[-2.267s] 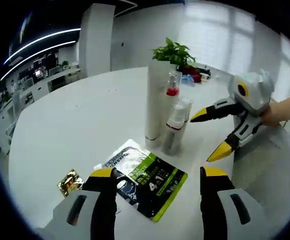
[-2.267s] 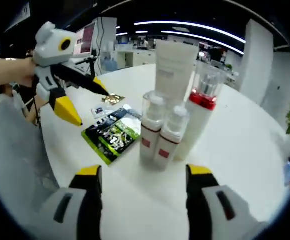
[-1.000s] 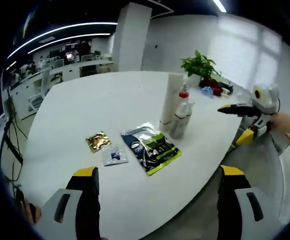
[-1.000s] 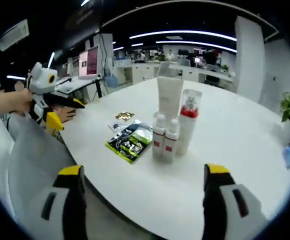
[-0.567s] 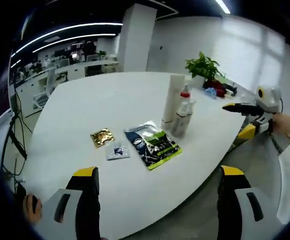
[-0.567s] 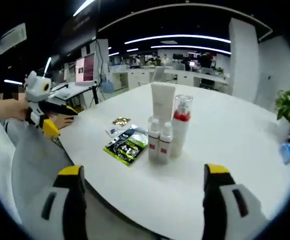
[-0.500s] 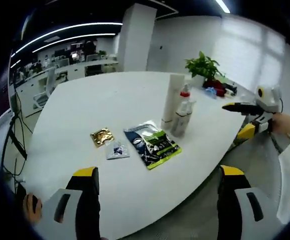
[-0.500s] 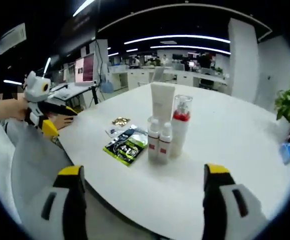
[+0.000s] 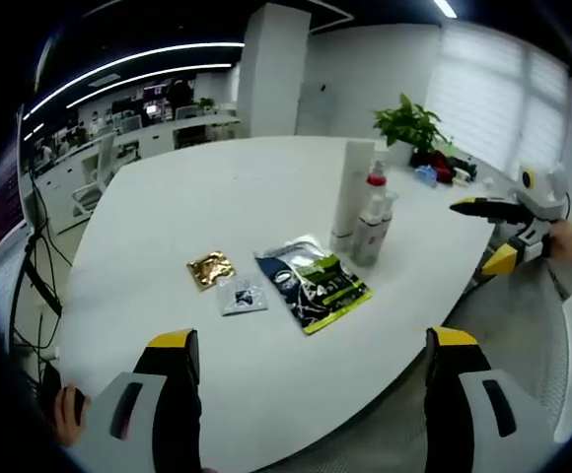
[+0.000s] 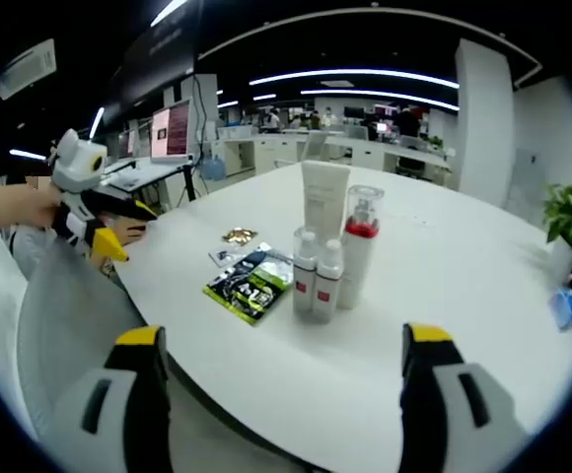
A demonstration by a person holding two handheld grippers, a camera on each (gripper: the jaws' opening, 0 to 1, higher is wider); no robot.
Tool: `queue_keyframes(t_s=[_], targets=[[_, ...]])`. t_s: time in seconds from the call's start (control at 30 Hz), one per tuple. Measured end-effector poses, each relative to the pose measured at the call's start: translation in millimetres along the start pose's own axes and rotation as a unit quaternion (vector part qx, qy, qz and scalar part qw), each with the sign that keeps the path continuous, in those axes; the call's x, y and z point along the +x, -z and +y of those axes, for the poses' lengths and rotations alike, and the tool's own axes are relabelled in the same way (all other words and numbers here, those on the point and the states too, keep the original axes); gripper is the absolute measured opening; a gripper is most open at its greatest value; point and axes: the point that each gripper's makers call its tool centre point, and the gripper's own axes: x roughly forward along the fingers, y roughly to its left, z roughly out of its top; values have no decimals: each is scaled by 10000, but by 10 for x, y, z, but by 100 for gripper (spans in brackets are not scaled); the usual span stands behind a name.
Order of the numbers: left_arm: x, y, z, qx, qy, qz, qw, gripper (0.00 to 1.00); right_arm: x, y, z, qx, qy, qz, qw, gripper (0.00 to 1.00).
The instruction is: Arrange the skincare products in the storage area until every visible bottle or jar stands upright without overlapping.
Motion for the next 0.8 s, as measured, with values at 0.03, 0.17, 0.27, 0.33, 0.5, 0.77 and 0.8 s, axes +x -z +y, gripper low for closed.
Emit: queue_keyframes(t_s=[0.03,0.17,0.27,0.33,0.5,0.77,0.8], targets=[[26,-1,34,16,-39,19,10000,86,5,0,-4,9,3,5,10000,99],[141,6,137,65,-148,193,9997,87,22,3,-9,11,16,14,10000,99],[233,-4,196,122,-184,263,9994,86,19,14,0,-1,11,35,10000,99],[305,-4,244,143,-222,329,9991,85,18,15,-16,35,39,29,10000,99],[467,2,351,238,-303,494,9980,79,17,19,-60,98,118,23,9999,99],[735,36,528,312,-443,811,9952,76,20,33,-112,160,209,45,9996,98],[757,40,542,308,-455,834,9950,76,21,39,-118,164,215,53,9996,98]])
